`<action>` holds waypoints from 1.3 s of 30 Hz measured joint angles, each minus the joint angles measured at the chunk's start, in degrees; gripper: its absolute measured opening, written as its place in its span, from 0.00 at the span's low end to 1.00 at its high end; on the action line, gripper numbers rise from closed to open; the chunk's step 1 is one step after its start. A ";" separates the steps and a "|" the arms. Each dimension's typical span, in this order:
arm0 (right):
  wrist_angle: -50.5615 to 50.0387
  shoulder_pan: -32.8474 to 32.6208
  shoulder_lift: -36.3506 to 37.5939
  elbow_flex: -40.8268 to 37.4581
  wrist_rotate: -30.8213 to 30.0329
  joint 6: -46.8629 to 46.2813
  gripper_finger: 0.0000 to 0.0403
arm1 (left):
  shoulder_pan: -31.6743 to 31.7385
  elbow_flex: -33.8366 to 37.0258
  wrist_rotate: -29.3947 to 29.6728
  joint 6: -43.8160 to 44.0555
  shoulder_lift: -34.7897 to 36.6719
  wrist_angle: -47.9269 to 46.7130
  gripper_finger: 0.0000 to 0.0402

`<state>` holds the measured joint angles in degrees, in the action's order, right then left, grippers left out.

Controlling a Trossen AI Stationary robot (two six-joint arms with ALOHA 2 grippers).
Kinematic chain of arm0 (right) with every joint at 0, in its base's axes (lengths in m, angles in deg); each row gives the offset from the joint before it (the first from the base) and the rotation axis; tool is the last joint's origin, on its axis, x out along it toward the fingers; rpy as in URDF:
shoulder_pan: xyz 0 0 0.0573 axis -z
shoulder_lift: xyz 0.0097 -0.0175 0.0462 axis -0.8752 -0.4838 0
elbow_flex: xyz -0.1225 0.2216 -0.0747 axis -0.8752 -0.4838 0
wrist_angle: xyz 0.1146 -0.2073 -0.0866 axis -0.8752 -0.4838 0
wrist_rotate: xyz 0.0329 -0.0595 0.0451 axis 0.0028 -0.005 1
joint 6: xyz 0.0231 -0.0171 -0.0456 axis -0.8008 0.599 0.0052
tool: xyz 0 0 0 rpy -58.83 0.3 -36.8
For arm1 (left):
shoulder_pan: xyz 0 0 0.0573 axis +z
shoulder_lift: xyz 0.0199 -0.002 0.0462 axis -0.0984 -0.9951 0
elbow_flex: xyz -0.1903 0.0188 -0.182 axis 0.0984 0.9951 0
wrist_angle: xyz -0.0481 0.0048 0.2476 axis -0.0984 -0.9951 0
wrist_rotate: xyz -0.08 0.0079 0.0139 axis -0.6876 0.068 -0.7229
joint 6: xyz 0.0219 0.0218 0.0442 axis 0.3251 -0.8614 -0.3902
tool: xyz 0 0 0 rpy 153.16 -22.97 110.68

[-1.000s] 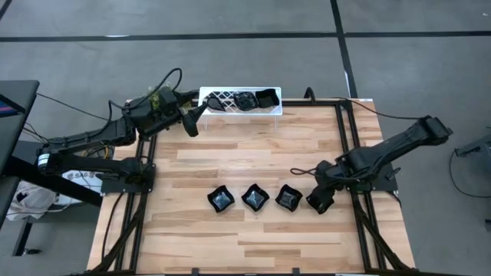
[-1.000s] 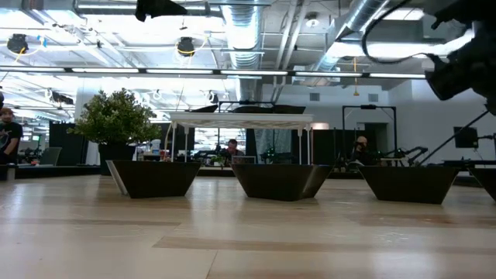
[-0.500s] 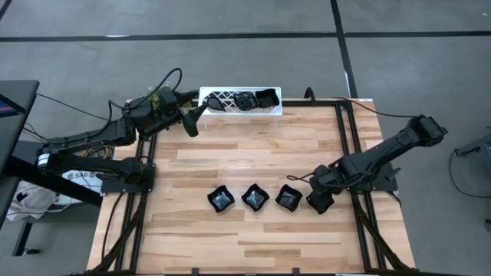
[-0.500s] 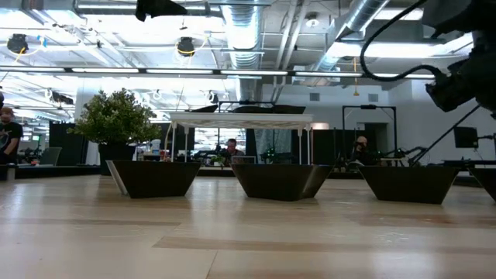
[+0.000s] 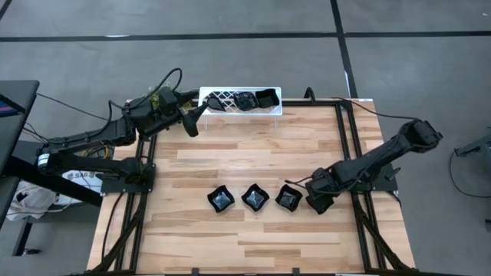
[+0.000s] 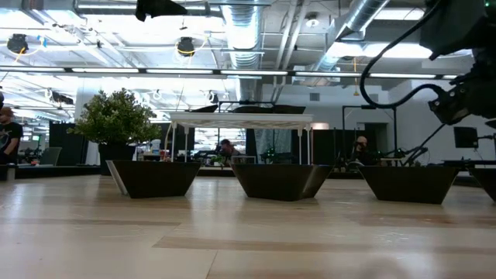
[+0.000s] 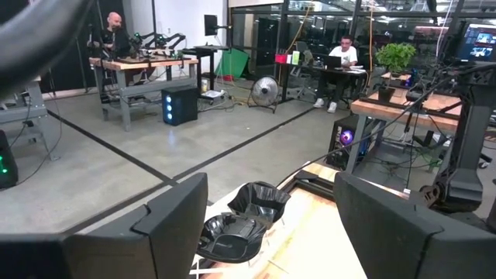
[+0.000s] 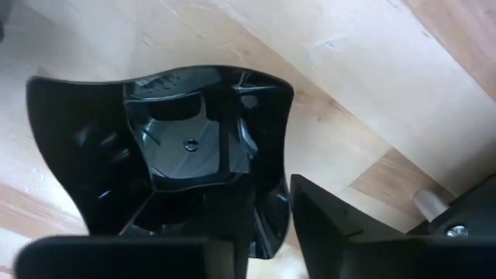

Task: Pick & Place Mini shaped plates
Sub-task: Stack the black distorted square plate on top of the black distorted square plate on the shelf

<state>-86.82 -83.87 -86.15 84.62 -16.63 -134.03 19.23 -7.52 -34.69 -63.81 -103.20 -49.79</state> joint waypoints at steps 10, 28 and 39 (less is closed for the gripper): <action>-1.15 0.00 2.93 0.02 0.00 0.15 0.01 | 0.02 0.00 0.00 0.00 -0.02 -0.01 0.70; -19.25 2.16 12.85 19.36 -1.68 13.34 0.01 | 0.00 0.00 0.01 0.00 -0.01 0.12 0.70; -19.00 20.90 3.73 34.01 -5.72 51.53 0.00 | 0.02 0.00 0.00 0.20 -0.02 0.83 0.70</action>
<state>-105.82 -62.97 -82.42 118.62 -22.35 -82.50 19.25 -7.52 -34.69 -63.60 -103.22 -48.96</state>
